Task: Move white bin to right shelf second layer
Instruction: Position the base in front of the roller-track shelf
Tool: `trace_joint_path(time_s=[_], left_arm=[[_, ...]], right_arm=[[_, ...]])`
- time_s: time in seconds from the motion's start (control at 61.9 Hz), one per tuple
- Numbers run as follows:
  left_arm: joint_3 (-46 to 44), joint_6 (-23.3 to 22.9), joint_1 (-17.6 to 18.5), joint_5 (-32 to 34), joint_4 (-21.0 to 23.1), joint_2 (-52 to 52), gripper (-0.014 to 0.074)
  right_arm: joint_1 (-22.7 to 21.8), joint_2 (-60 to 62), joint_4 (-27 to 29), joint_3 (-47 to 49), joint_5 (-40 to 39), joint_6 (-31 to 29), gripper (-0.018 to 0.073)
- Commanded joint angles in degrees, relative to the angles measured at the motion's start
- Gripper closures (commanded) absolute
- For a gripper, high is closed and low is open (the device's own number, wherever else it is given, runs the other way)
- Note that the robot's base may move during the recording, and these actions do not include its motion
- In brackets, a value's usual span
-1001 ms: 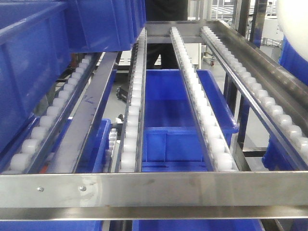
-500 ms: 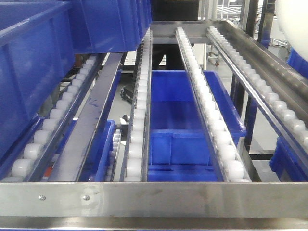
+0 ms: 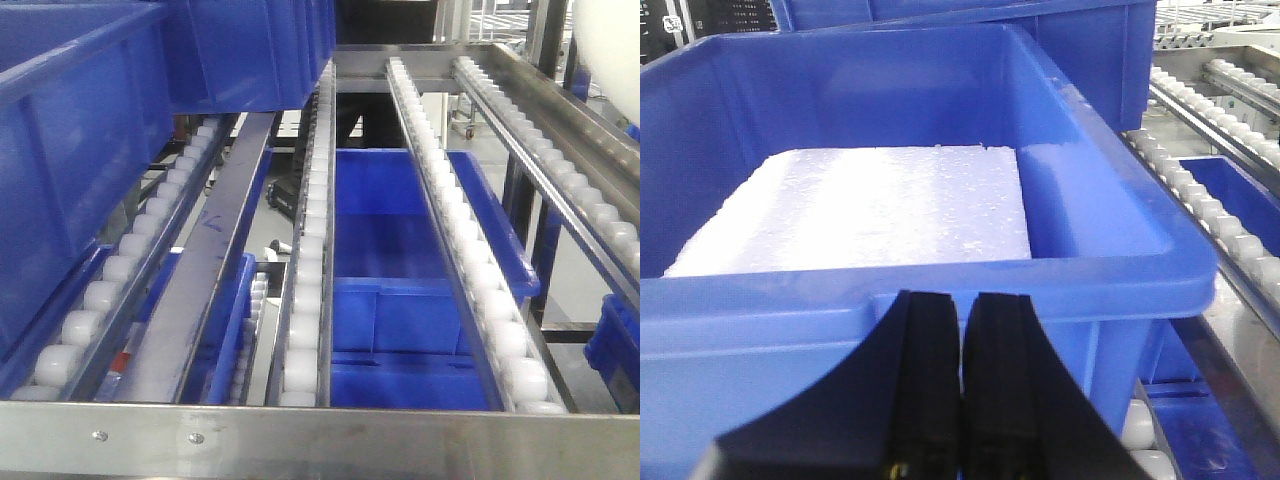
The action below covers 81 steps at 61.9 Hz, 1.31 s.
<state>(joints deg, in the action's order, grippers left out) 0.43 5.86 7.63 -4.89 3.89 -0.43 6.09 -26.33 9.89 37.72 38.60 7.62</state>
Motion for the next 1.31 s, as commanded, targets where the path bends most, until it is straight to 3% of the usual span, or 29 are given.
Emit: trace_joint_path(time_s=[0.0,1.291], left_arm=[[2.1,-0.1,0.2,4.9,0.3,-0.8,0.0512],[2.1,-0.1,0.2,4.9,0.3,-0.8,0.0512]], right_arm=[[-0.2,-0.3,0.6,1.9,-5.1,-0.2,0.051],[-0.2,-0.5,0.6,1.9,-5.4,-0.2,0.051]])
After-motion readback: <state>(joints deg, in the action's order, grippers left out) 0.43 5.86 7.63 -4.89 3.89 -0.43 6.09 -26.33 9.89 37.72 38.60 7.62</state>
